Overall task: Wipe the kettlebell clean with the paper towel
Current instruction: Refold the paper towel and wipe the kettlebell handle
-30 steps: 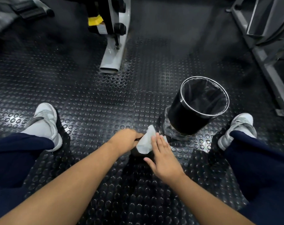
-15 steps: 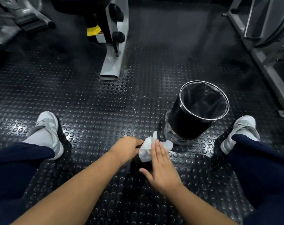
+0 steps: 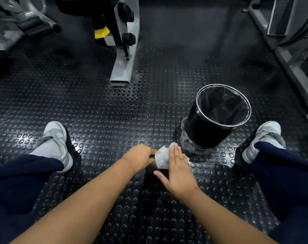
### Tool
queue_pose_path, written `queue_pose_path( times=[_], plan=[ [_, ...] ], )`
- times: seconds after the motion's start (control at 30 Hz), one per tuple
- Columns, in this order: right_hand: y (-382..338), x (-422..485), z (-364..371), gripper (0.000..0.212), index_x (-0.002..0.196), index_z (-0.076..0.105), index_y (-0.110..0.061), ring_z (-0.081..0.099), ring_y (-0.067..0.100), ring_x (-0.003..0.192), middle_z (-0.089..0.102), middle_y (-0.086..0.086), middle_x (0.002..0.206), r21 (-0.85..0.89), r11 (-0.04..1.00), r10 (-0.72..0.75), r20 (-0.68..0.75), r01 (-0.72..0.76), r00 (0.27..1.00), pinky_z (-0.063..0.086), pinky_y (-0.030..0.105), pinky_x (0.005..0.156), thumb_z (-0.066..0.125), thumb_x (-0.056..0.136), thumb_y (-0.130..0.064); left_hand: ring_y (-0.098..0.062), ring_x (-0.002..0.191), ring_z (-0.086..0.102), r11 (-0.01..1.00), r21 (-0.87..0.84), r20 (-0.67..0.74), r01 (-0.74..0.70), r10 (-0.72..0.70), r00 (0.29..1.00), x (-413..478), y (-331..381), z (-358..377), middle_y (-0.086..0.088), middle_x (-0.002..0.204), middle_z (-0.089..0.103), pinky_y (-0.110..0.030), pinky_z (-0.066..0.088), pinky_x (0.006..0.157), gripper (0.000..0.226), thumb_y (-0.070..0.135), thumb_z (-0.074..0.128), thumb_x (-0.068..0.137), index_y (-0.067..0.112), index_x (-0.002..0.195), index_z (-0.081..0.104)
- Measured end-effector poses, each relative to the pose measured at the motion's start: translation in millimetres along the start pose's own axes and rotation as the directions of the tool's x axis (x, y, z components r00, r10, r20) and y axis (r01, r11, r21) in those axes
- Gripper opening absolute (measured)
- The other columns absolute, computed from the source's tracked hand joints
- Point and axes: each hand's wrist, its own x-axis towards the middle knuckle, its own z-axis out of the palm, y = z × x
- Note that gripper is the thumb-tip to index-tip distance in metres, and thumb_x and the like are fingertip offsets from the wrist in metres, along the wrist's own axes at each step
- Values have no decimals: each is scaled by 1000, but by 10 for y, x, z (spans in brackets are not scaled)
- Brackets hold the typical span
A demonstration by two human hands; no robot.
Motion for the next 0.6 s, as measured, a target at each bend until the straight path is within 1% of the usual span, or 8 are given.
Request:
queue_pose_path(
  times=[0.07, 0.13, 0.17, 0.2, 0.27, 0.4, 0.5, 0.6],
  plan=[
    [-141, 2, -17, 107, 158, -27, -10, -37, 17, 152, -37, 8, 165, -28, 997, -67, 22, 68, 998, -10, 40, 129, 13, 95, -86, -23, 83, 69, 999, 52, 0, 14, -14, 1000, 20, 7, -10, 0, 92, 75, -38, 59, 79, 13, 28, 59, 100, 26, 106, 70],
    [-190, -95, -30, 105, 158, -27, -11, -39, 16, 151, -39, 7, 164, -47, 991, -124, 35, 125, 992, -11, 41, 129, 12, 96, -85, -24, 81, 67, 997, 75, -10, 21, -20, 1000, 21, 9, -10, -3, 90, 73, -37, 57, 76, 15, 27, 59, 100, 20, 87, 62],
    [-155, -158, -22, 104, 158, -28, -12, -39, 16, 150, -41, 6, 164, -51, 989, -135, 41, 137, 990, -11, 42, 129, 13, 97, -84, -24, 84, 68, 997, 68, -5, 23, -23, 1000, 11, 16, -14, -3, 93, 74, -37, 58, 78, 13, 27, 59, 99, 20, 90, 64],
    [-97, -220, -6, 102, 158, -30, -13, -40, 15, 150, -42, 5, 163, -56, 989, -132, 50, 135, 990, -10, 42, 129, 14, 97, -83, -24, 88, 69, 999, 44, -7, 10, -10, 1000, 15, 3, 5, -2, 98, 75, -38, 58, 82, 12, 28, 60, 99, 21, 101, 69],
    [21, -267, 29, 103, 157, -31, -13, -40, 15, 150, -44, 3, 163, -62, 993, -96, 53, 99, 994, -8, 42, 129, 15, 97, -83, -23, 94, 71, 1000, -7, -4, -3, 3, 1000, 8, 2, -9, 0, 102, 76, -40, 58, 86, 23, 31, 60, 99, 26, 118, 71],
    [-33, -55, 4, 110, 158, -28, -10, -37, 15, 152, -38, 6, 165, 8, 1000, -14, 0, 14, 1000, -5, 40, 130, 17, 94, -87, -21, 85, 69, 1000, -30, 24, 7, -6, 1000, 5, 2, -35, 2, 93, 74, -40, 59, 82, 22, 27, 61, 99, 33, 117, 71],
    [-243, -12, -4, 110, 159, -26, -9, -37, 16, 152, -37, 7, 166, -6, 997, -74, -7, 74, 997, -10, 40, 129, 17, 94, -86, -22, 82, 69, 1000, -10, 14, 16, -15, 1000, 3, 8, -38, 0, 89, 74, -41, 60, 79, 17, 25, 59, 98, 30, 109, 70],
    [-238, -137, 25, 107, 159, -27, -10, -36, 17, 152, -38, 6, 165, -7, 995, -99, 7, 99, 995, -6, 43, 130, 14, 95, -85, -22, 85, 69, 1000, 7, -5, 10, -10, 1000, 10, 11, -33, 0, 92, 74, -39, 58, 79, 18, 23, 61, 97, 27, 112, 70]
  ],
)
